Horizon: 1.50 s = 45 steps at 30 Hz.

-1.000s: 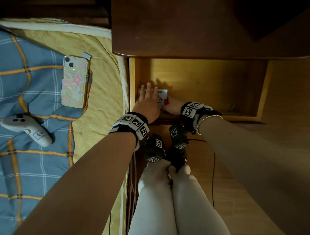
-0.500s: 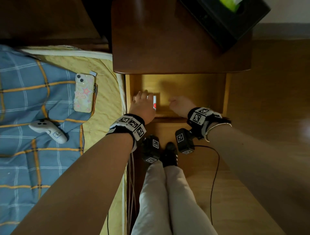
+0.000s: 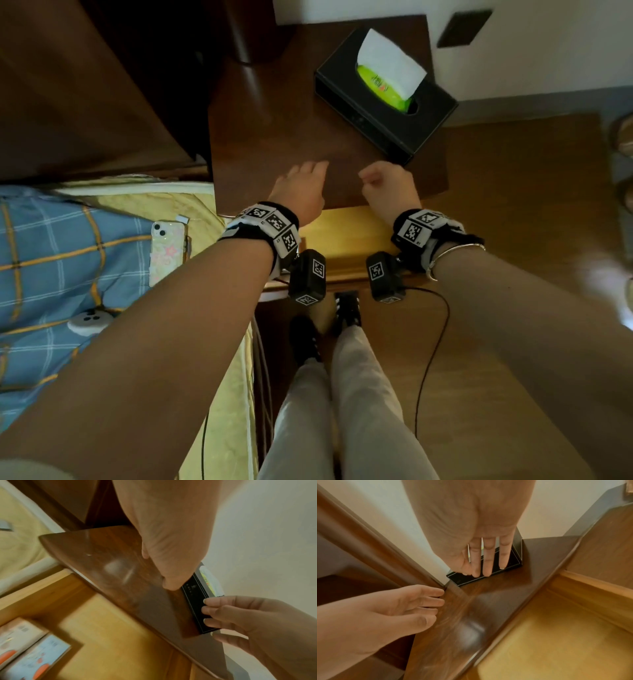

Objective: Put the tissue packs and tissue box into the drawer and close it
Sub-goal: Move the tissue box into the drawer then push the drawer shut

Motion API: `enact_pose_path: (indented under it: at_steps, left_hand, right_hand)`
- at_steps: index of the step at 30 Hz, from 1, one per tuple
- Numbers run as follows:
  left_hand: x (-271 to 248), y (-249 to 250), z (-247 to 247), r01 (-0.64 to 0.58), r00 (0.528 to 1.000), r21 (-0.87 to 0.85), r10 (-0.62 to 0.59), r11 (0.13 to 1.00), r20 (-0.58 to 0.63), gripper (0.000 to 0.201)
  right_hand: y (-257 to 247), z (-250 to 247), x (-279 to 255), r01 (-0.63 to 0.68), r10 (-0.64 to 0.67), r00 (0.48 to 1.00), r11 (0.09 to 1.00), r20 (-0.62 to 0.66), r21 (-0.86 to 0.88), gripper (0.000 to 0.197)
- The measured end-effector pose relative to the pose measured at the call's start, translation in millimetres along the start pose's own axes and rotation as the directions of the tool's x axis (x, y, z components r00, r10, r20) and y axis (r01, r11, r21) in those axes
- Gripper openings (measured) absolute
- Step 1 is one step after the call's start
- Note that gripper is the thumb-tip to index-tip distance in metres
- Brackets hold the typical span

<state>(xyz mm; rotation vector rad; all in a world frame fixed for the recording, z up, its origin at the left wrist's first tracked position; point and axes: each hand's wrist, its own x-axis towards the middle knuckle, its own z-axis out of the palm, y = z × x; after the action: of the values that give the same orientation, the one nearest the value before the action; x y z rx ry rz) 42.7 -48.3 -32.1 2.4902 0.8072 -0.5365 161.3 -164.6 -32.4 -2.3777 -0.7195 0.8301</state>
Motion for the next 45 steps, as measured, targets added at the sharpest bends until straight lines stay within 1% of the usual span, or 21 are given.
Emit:
enact_pose_path:
  at_steps: [2,4,7,11,16,17,19,21,23,25,28,30,33,36,39,42,45]
  left_hand:
    - [18.0,7.6,-10.0,-0.015,1.000,0.006,0.015,1.000,-0.016,0.065]
    - [35.4,13.2,-18.8,-0.031,0.999,0.007,0.031,0.999,-0.023,0.066]
    - [59.0,19.4,-28.1,-0.046,0.997,0.018,0.046,0.999,-0.056,0.068]
    - [88.4,28.1,-34.1,-0.061,0.995,0.029,0.063,0.998,-0.078,0.071]
    - [117.1,33.6,-35.7,-0.084,0.991,0.076,0.092,0.994,-0.100,0.074]
    - [121.3,34.3,-34.8,-0.086,0.990,0.087,0.095,0.992,-0.106,0.075]
    - [126.9,35.4,-33.4,-0.088,0.987,0.133,0.105,0.987,-0.124,0.077]
    - [129.5,34.9,-31.3,-0.085,0.982,0.192,0.115,0.978,-0.150,0.079]
    - [129.7,32.8,-28.8,-0.071,0.975,0.231,0.117,0.970,-0.190,0.083]
    - [127.9,29.9,-25.3,-0.061,0.971,0.262,0.118,0.963,-0.208,0.087]
    - [119.7,25.9,-15.8,-0.076,0.981,0.295,0.125,0.953,-0.148,0.092]
    - [111.7,24.7,-7.4,-0.074,0.987,0.315,0.115,0.946,-0.113,0.089]
    - [98.3,24.7,5.3,-0.062,0.989,0.323,0.102,0.944,-0.108,0.078]
    - [87.6,24.7,12.9,-0.048,0.989,0.332,0.092,0.942,-0.120,0.070]
    - [76.5,21.0,17.0,-0.048,0.988,0.329,0.093,0.943,-0.122,0.066]
    - [57.7,17.2,21.1,-0.061,0.988,0.350,0.107,0.935,-0.116,0.066]
    - [34.5,13.4,27.3,-0.077,0.984,0.360,0.130,0.930,-0.124,0.067]
  right_hand:
    - [0.0,-11.2,18.2,0.021,-0.021,0.999,1.000,-0.044,-0.002,0.029]
    - [0.9,-21.4,35.2,0.043,-0.046,0.997,0.998,-0.069,-0.040,0.032]
    - [1.2,-34.2,59.8,0.074,-0.084,0.995,0.983,-0.053,-0.168,0.041]
    - [4.2,-43.4,85.3,0.079,-0.100,0.993,0.951,-0.057,-0.298,0.057]
    - [12.4,-39.3,108.4,0.095,-0.097,0.995,0.894,0.016,-0.439,0.075]
    - [13.5,-38.7,111.2,0.106,-0.107,0.994,0.874,0.025,-0.474,0.076]
    - [14.0,-39.5,116.1,0.139,-0.139,0.990,0.839,0.040,-0.527,0.072]
    - [15.5,-42.0,118.8,0.172,-0.167,0.984,0.830,0.057,-0.530,0.066]
    - [20.6,-44.6,117.9,0.217,-0.203,0.976,0.835,0.084,-0.506,0.064]
    - [27.0,-46.1,115.0,0.281,-0.258,0.959,0.819,0.115,-0.500,0.066]
    - [33.5,-45.7,107.1,0.371,-0.329,0.928,0.778,0.173,-0.507,0.067]
    - [34.3,-42.9,101.9,0.411,-0.356,0.911,0.741,0.207,-0.531,0.065]
    - [32.6,-35.8,94.7,0.412,-0.346,0.910,0.688,0.229,-0.598,0.062]
    - [31.7,-28.1,85.8,0.396,-0.326,0.917,0.660,0.232,-0.639,0.062]
    - [33.8,-21.6,74.0,0.395,-0.321,0.918,0.666,0.234,-0.633,0.061]
    - [36.7,-17.3,56.6,0.394,-0.326,0.918,0.689,0.226,-0.608,0.060]
    - [37.5,-14.6,33.9,0.407,-0.347,0.912,0.693,0.219,-0.595,0.058]
